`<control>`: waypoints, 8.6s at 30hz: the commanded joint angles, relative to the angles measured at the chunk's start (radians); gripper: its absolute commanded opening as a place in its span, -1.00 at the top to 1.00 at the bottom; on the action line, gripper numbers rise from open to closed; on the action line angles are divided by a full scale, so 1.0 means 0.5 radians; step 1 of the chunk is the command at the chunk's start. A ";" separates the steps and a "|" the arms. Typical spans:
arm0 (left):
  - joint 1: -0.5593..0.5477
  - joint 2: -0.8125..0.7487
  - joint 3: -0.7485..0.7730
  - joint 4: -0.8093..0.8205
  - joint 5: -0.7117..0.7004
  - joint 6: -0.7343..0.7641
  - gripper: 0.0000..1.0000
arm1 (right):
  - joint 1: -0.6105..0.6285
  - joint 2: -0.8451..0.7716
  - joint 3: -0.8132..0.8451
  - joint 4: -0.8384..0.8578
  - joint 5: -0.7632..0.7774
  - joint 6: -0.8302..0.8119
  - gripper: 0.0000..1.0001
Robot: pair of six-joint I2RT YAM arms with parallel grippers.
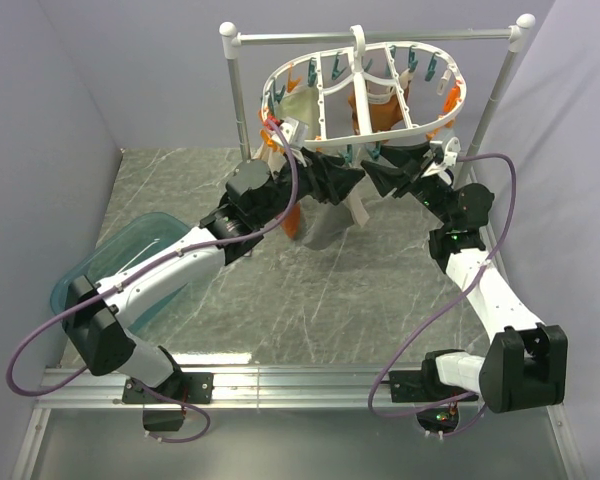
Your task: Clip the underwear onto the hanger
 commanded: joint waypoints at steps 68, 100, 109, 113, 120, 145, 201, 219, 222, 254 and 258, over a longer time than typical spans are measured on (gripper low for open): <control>0.085 -0.230 -0.201 0.120 0.016 0.172 -0.46 | 0.353 -0.123 0.371 -0.517 0.613 0.251 1.00; 0.082 -0.266 0.112 -0.460 -0.312 -0.292 -0.07 | 0.368 -0.184 0.227 -0.465 0.588 0.070 1.00; 0.149 -0.438 -0.063 -0.512 -0.267 -0.135 -0.15 | 0.365 -0.150 0.270 -0.523 0.591 0.024 1.00; 0.150 -0.466 -0.118 -0.451 -0.196 -0.138 -0.13 | 0.365 -0.147 0.264 -0.539 0.558 0.040 0.83; 0.150 -0.417 -0.081 -0.374 -0.147 -0.098 -0.15 | 0.362 -0.178 0.185 -0.594 0.487 -0.025 0.48; 0.067 -0.015 0.526 -0.803 -0.076 -0.218 -0.23 | 0.313 -0.107 0.181 -0.536 0.389 -0.200 1.00; -0.047 0.317 0.738 -0.546 -0.705 -0.365 0.97 | 0.368 -0.199 0.092 -0.582 0.324 -0.175 0.88; -0.007 0.317 0.759 -0.601 -0.653 -0.494 0.99 | 0.264 -0.445 -0.507 -0.657 0.251 -0.724 -0.36; -0.001 0.320 0.784 -0.617 -0.616 -0.525 0.99 | 0.270 -0.408 -0.788 -0.224 0.242 -0.782 -0.60; 0.033 0.326 0.867 -0.718 -0.496 -0.700 0.99 | 0.742 0.533 -1.135 1.283 0.521 -2.335 -0.72; 0.036 0.332 0.897 -0.730 -0.487 -0.706 0.99 | 0.749 0.721 -1.074 1.495 0.496 -2.448 -0.74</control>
